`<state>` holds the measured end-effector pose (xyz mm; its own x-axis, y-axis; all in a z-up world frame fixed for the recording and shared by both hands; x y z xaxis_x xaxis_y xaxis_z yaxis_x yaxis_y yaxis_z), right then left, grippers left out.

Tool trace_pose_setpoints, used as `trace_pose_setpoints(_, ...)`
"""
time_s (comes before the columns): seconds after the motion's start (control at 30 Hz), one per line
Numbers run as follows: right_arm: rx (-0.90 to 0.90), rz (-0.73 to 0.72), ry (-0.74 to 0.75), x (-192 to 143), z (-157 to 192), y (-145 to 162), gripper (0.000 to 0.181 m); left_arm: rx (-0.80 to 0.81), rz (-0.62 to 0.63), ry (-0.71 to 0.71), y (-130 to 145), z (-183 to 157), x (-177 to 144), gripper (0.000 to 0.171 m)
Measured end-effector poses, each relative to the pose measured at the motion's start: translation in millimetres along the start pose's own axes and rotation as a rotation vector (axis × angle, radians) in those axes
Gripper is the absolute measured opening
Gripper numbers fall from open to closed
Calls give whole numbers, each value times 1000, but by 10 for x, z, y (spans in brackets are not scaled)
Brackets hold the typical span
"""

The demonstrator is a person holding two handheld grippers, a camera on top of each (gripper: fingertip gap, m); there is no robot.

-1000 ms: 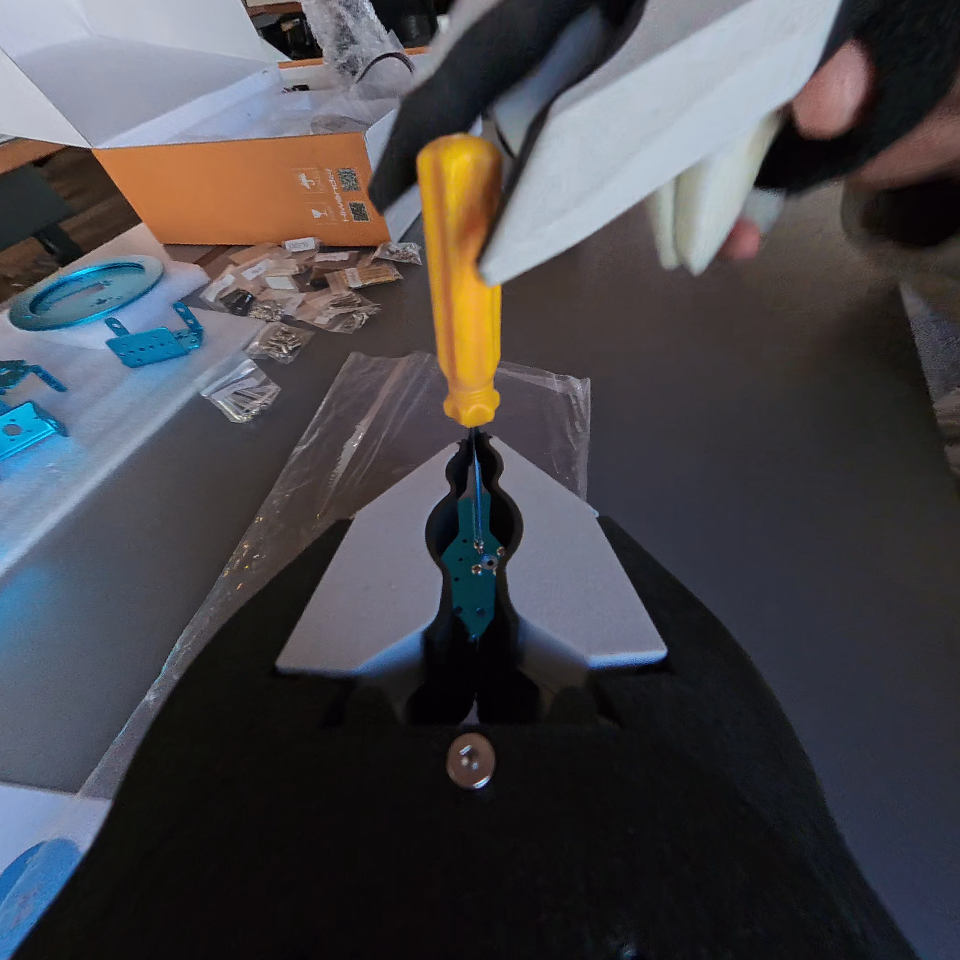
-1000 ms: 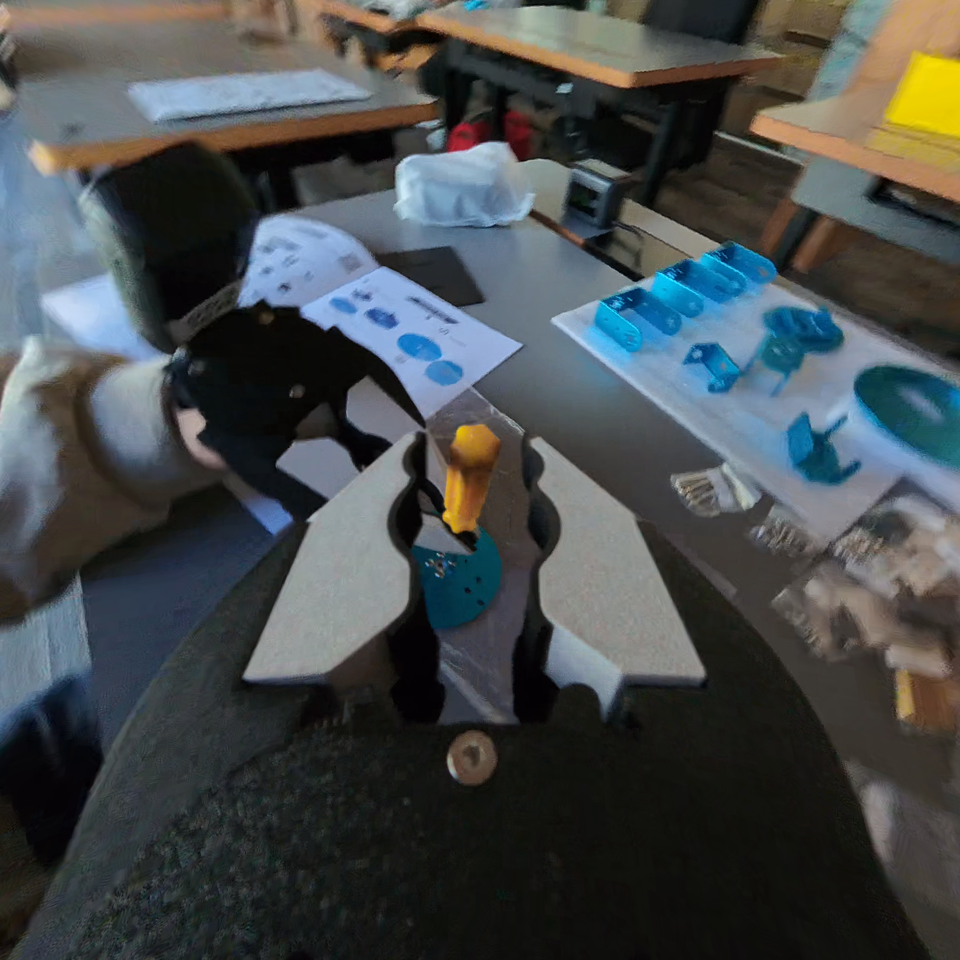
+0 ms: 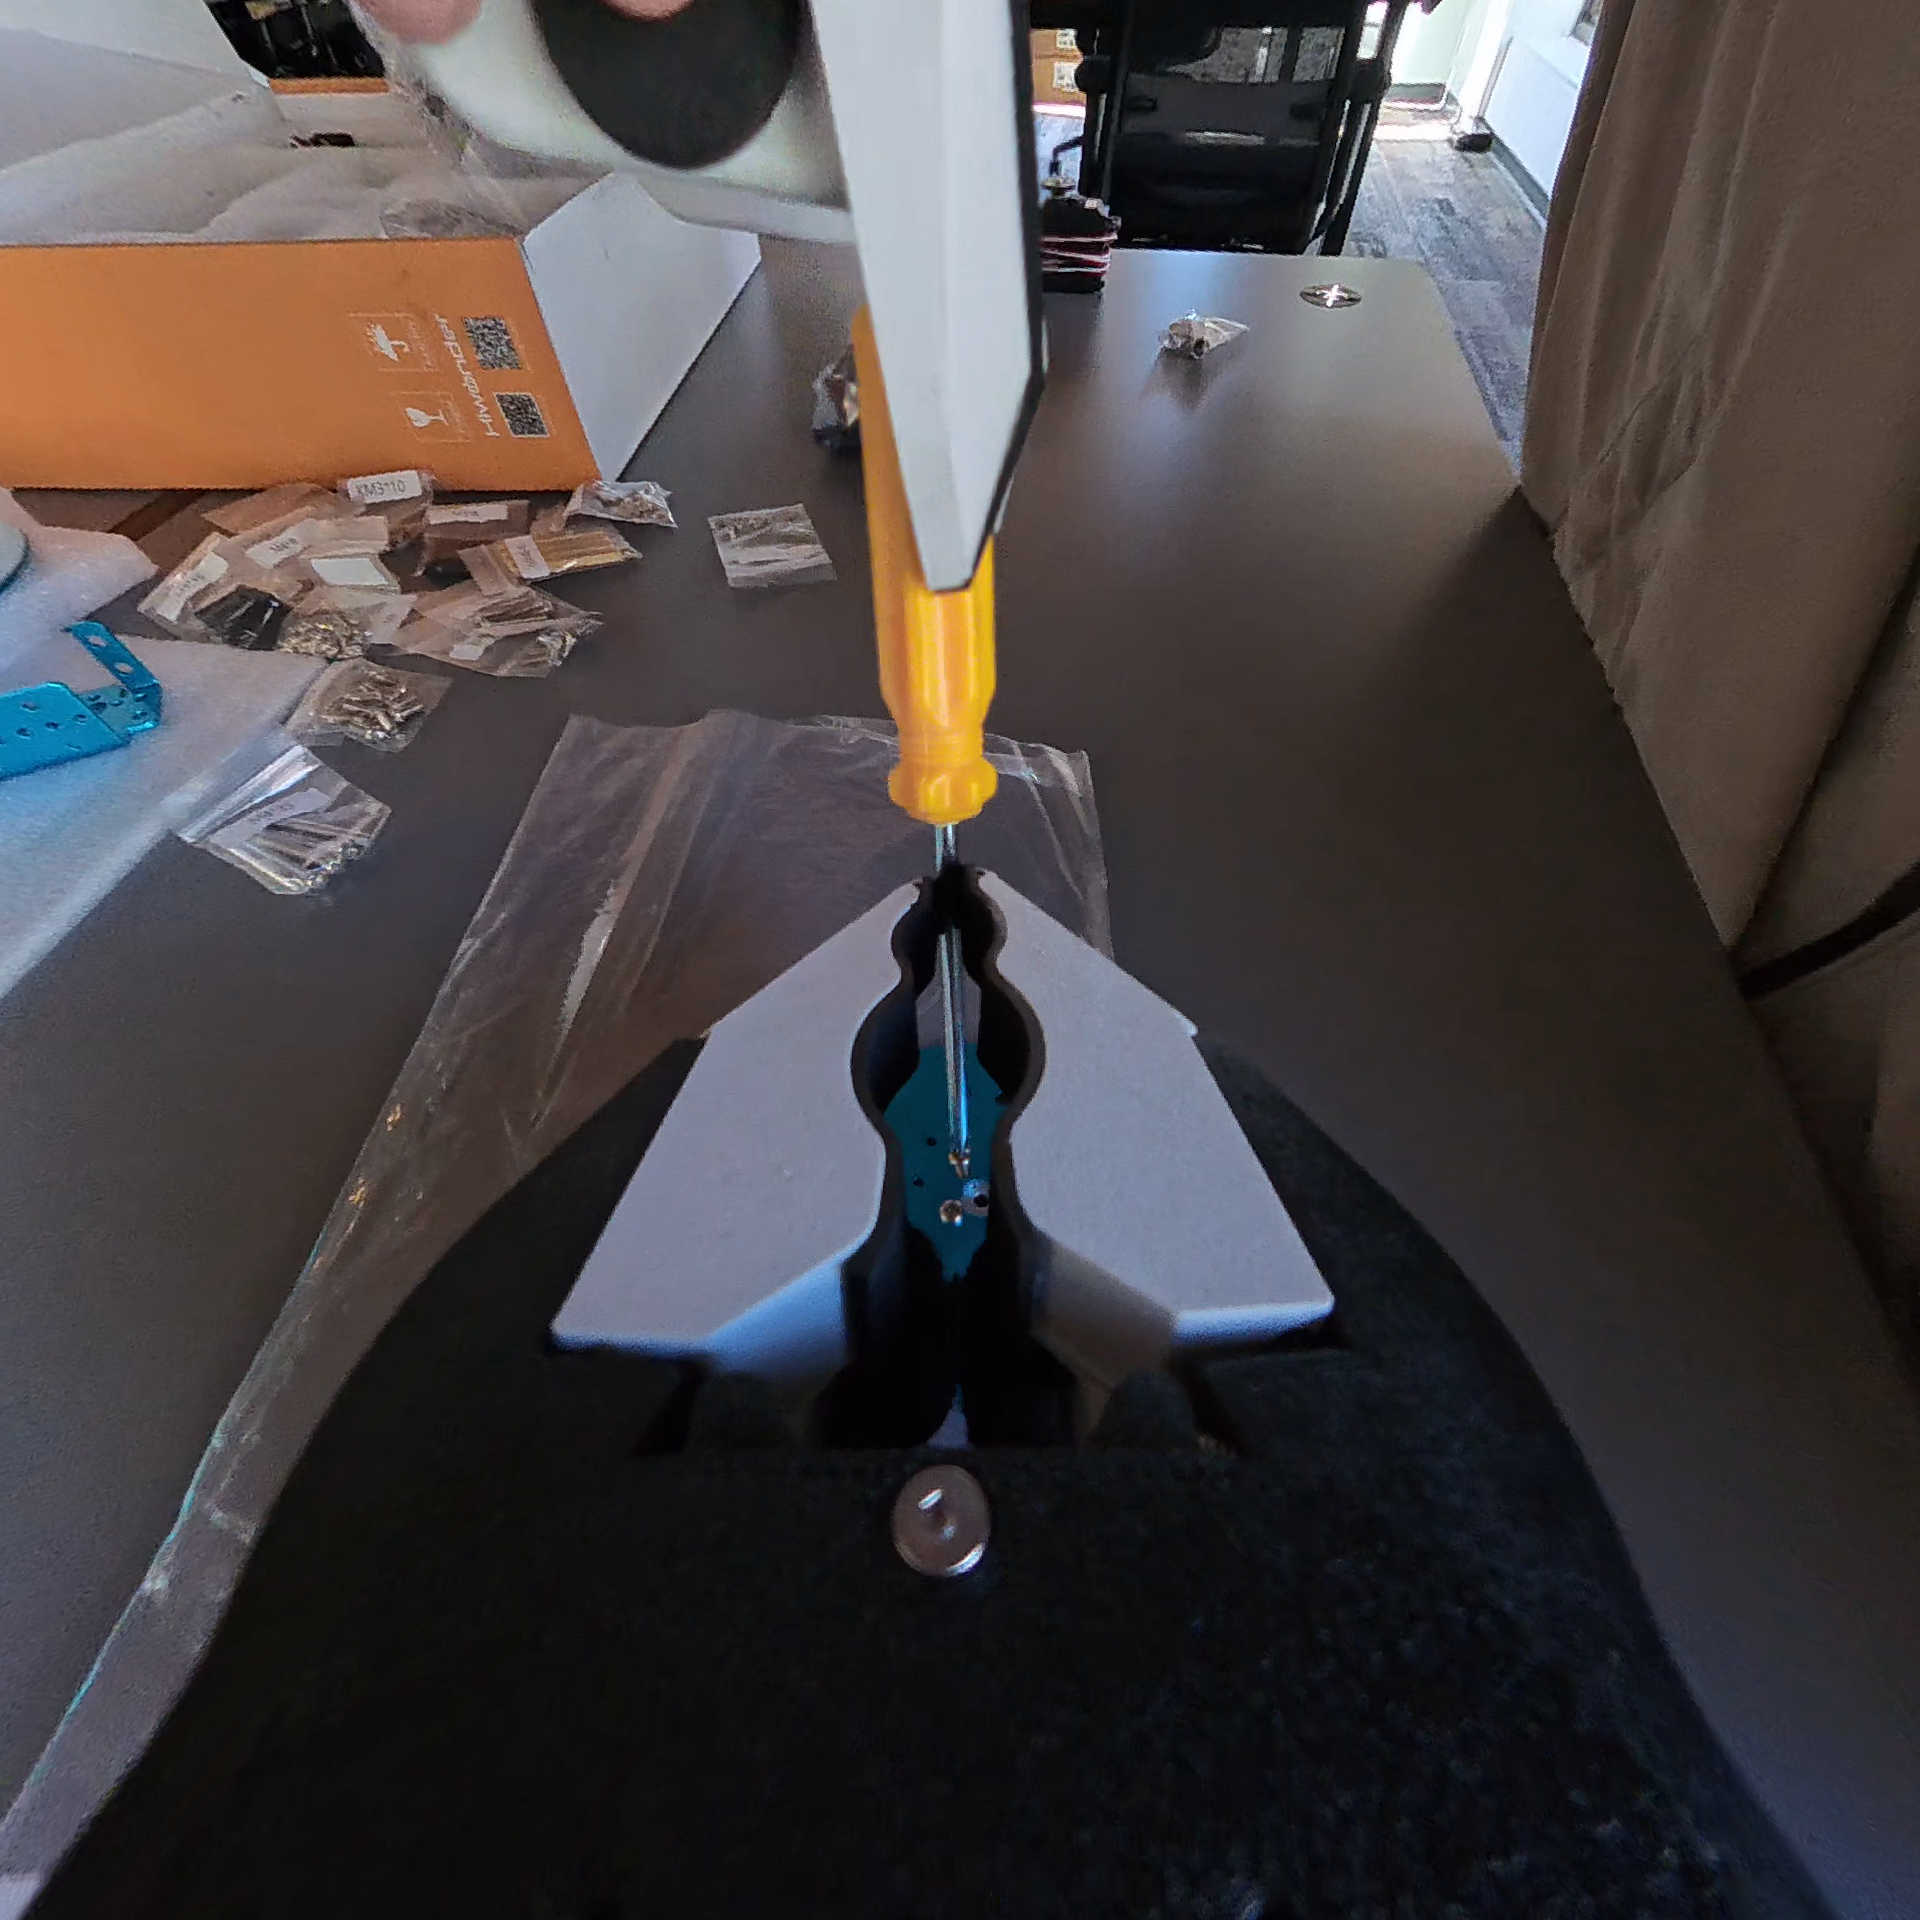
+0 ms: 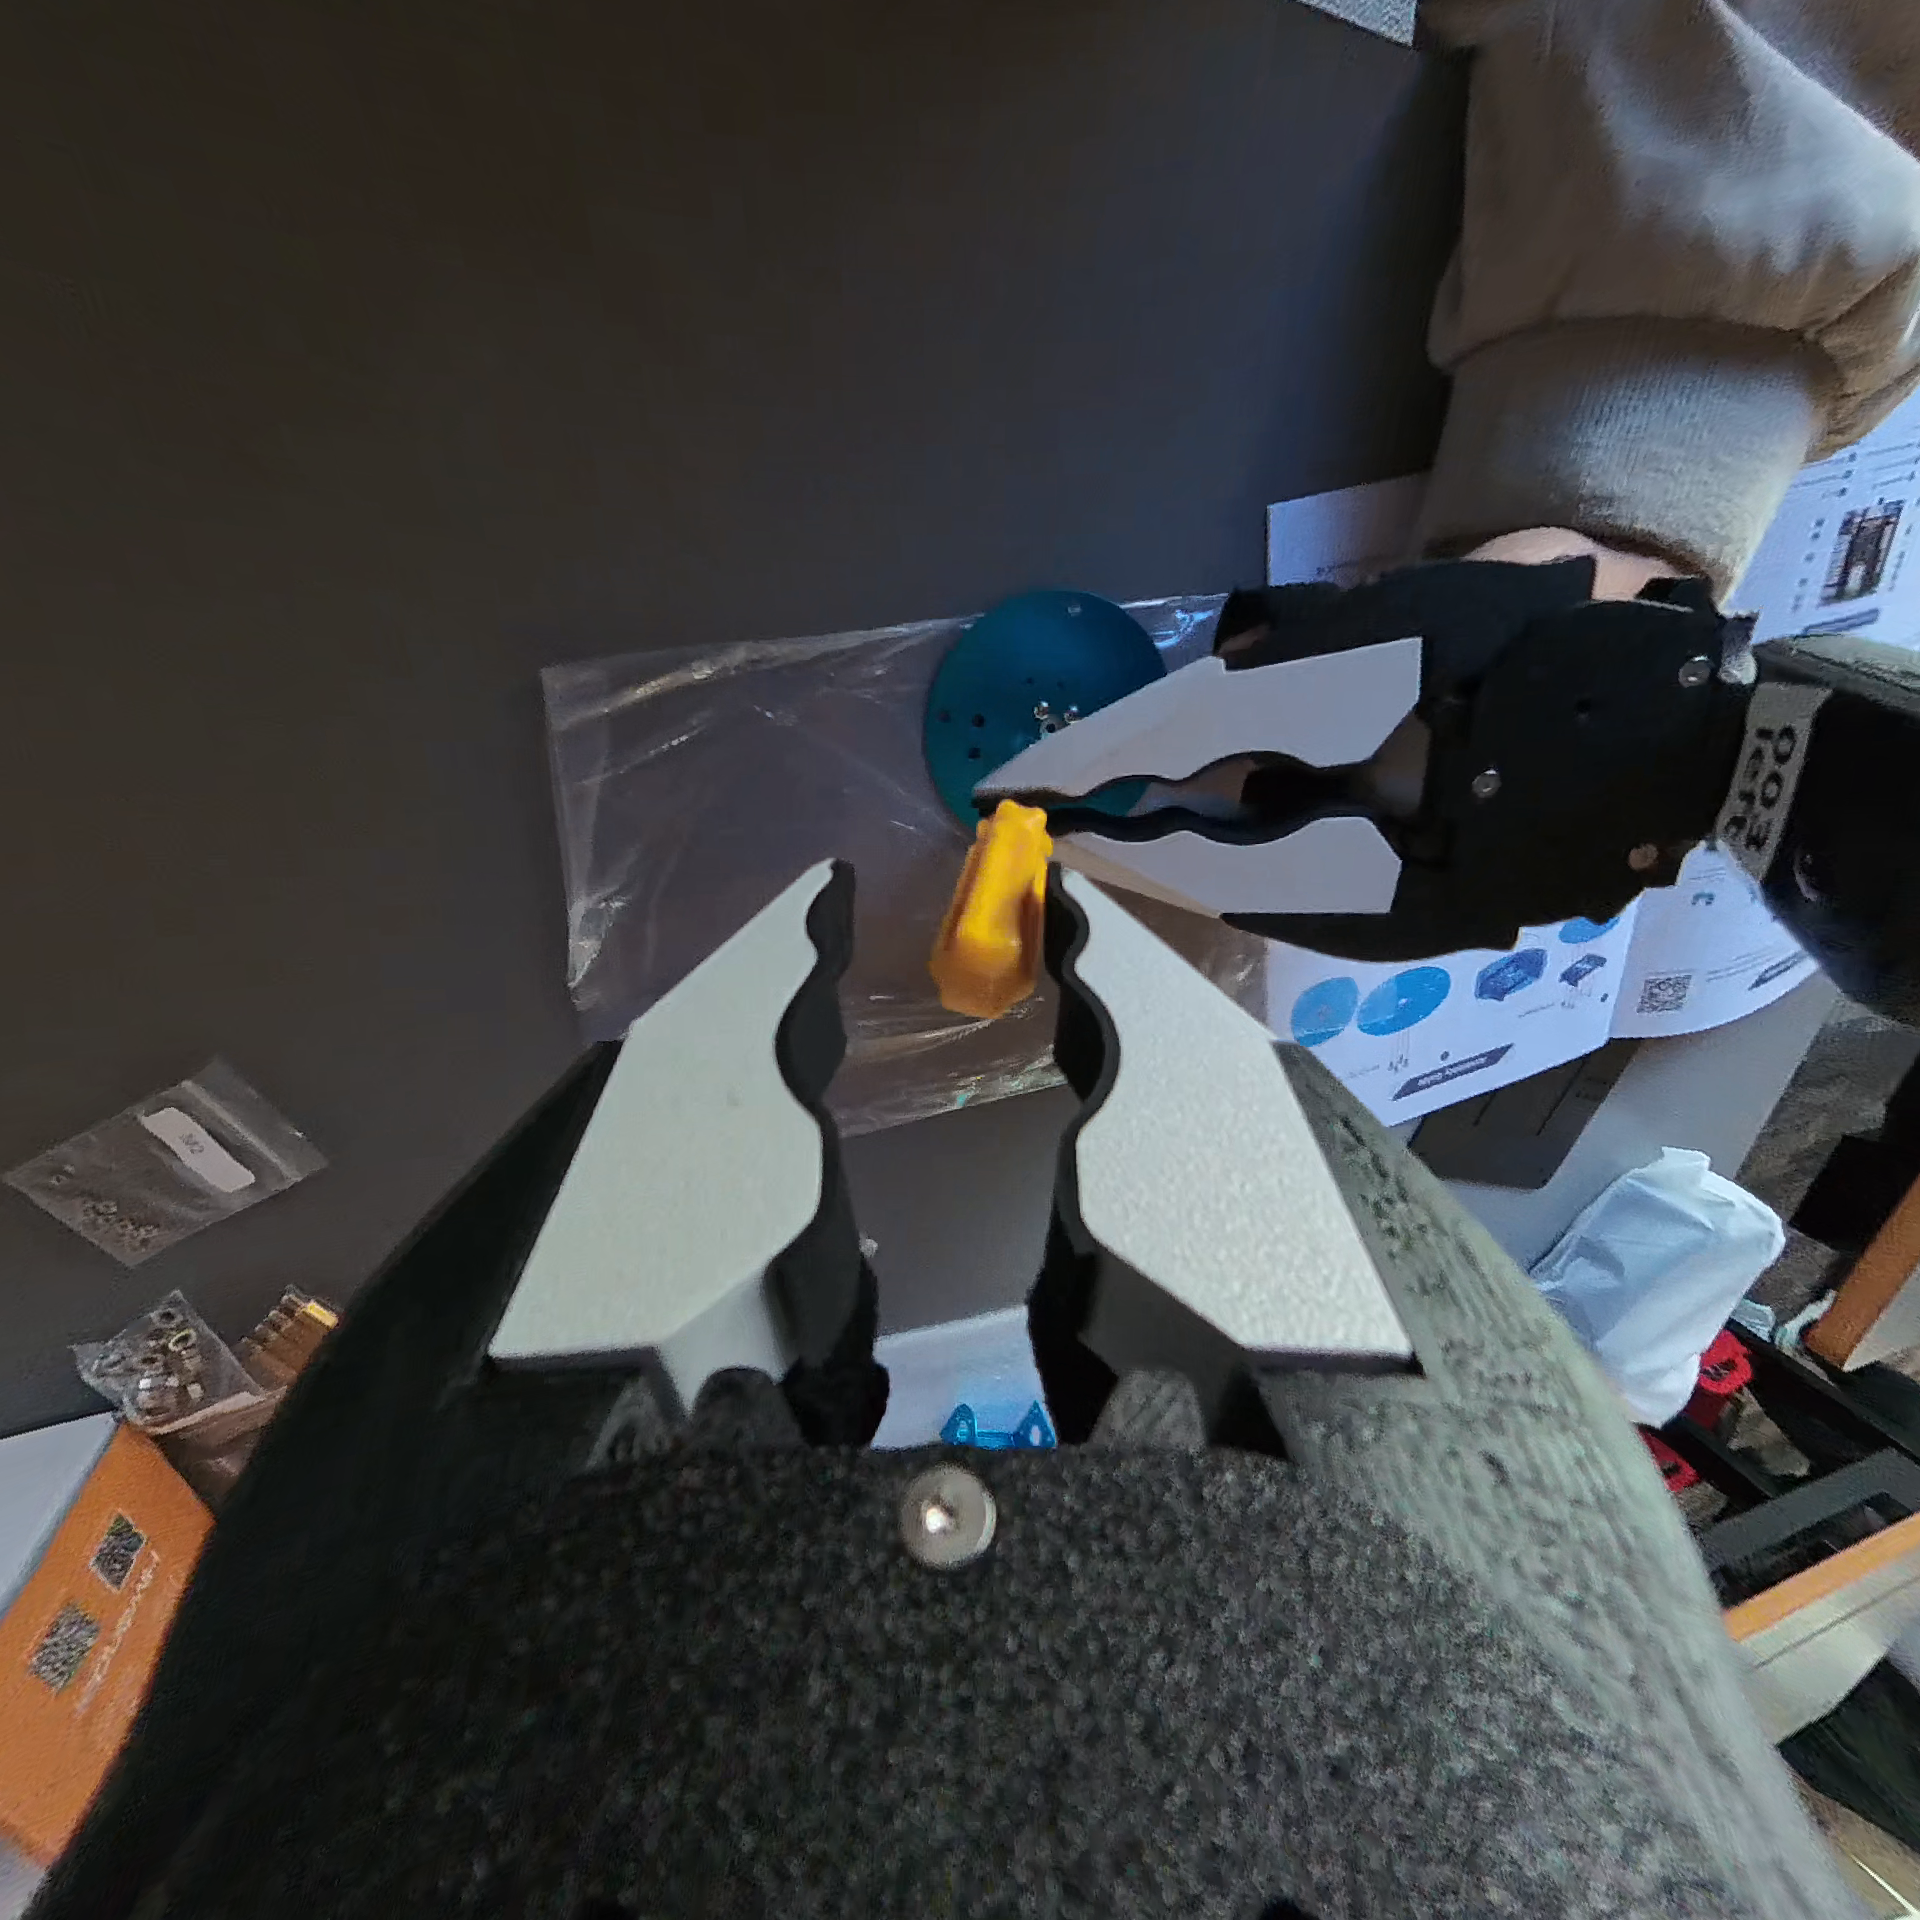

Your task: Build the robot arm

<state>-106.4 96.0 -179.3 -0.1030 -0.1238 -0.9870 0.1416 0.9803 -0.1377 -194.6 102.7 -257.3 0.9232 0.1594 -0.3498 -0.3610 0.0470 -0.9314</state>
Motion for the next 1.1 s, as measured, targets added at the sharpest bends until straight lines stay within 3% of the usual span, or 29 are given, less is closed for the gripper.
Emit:
trace_pose_setpoints(0.23,-42,-28,-37,56,-103,12,27,11,-3,9,-2,-11,-1,4)
trace_pose_setpoints(0.5,-74,42,-32,93,-152,26,20,0,-9,26,-5,-10,-19,4)
trace_pose_setpoints(0.53,-48,54,-41,82,-173,32,19,-3,-12,7,-5,12,-39,7)
trace_pose_setpoints(0.6,-46,66,-51,61,-201,49,17,-43,13,-44,-21,67,-160,60)
trace_pose_setpoints(0.63,-47,69,-54,57,-215,53,17,-85,54,-21,-1,51,-248,71)
trace_pose_setpoints(0.73,-26,52,-78,47,-266,38,16,-40,237,-63,203,0,-376,76)
trace_pose_setpoints(0.87,5,36,-105,40,-335,38,16,27,426,-96,449,-100,-298,79)
trace_pose_setpoints(1.1,45,34,-118,33,-353,34,16,10,393,-87,477,-121,-249,77)
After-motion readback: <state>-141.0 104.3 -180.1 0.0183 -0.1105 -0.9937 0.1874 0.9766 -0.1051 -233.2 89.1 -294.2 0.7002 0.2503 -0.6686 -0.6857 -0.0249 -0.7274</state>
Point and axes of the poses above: each gripper's, where its closed fingertips meet, x out along the fingers, y out of its underside, z = x × y across the jaws, the point moved 6 cm from there along -x, back along the fingers, and after that the axes turned 14 degrees about -y, right-handed, at the moved point
